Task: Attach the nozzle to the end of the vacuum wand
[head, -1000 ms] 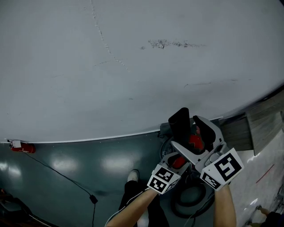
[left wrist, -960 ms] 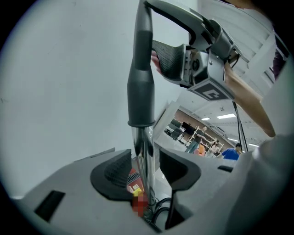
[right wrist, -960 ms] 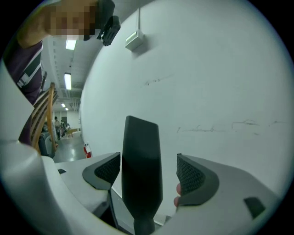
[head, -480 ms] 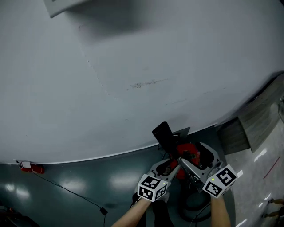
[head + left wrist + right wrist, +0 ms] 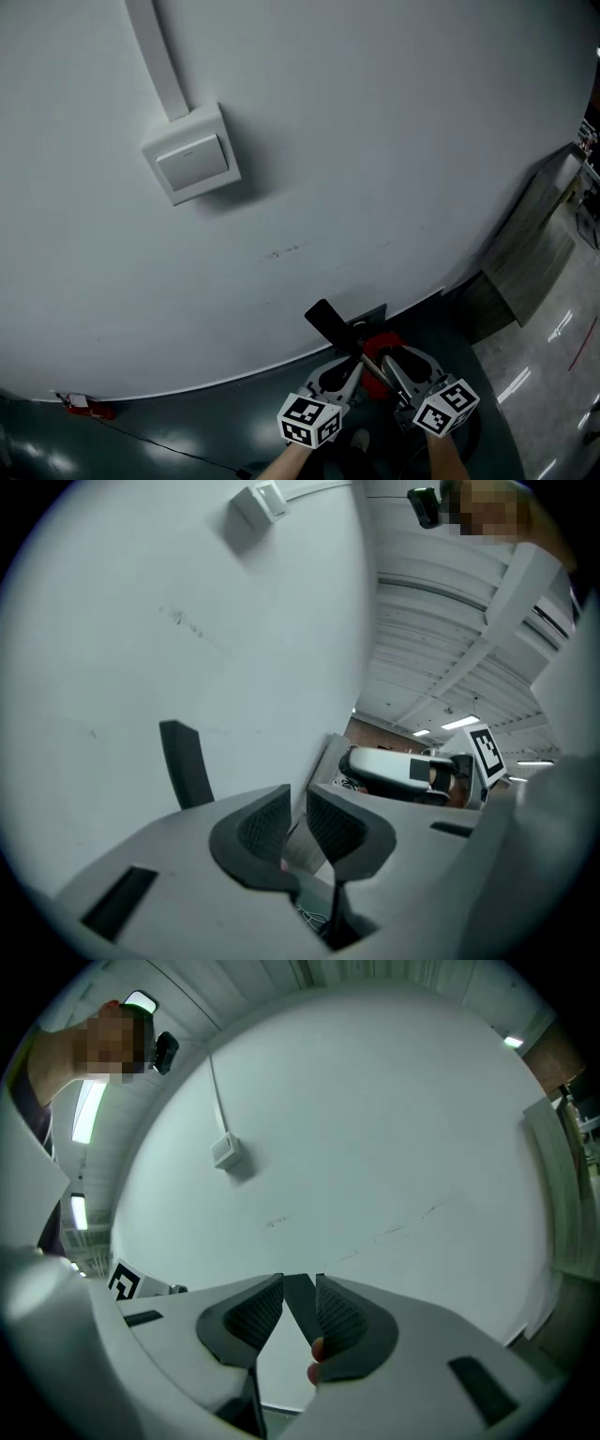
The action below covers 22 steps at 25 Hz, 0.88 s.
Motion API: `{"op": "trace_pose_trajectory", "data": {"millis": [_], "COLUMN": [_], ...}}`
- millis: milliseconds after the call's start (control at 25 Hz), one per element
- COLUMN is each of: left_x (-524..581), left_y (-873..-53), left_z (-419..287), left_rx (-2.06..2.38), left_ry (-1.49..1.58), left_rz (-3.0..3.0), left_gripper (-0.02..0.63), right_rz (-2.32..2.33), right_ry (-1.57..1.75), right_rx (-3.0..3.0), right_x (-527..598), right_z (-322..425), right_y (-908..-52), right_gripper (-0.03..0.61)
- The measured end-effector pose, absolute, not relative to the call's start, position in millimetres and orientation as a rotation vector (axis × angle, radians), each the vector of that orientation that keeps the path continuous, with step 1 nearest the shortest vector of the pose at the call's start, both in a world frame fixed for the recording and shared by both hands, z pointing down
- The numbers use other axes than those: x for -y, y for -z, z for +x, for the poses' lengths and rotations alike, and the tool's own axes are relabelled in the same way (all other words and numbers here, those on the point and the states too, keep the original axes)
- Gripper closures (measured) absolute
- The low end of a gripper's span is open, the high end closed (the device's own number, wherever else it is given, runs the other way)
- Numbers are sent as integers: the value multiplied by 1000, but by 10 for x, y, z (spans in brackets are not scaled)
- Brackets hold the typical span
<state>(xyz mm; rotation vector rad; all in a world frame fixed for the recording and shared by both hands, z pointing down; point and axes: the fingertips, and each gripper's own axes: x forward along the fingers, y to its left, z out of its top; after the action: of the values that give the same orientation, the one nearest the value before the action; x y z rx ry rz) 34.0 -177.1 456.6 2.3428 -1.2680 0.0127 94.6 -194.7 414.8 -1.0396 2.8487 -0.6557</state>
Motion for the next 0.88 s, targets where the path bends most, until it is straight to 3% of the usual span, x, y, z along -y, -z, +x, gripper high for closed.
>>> {"op": "trace_pose_trajectory", "data": {"millis": [400, 880], "left_x": [1690, 1684], "left_y": [-3642, -3298], "left_z": [400, 385], "left_rx": [1262, 1268], "left_ry": [23, 55], "left_rz": [2490, 2570], "left_gripper": [607, 609], "right_rz": [-1110, -1154], "right_ry": [579, 492], "right_rx": [-2677, -2642], "right_x": [1769, 1721], "right_z": [1093, 1087], "right_y": [-3485, -3271], "right_gripper": [515, 552]}}
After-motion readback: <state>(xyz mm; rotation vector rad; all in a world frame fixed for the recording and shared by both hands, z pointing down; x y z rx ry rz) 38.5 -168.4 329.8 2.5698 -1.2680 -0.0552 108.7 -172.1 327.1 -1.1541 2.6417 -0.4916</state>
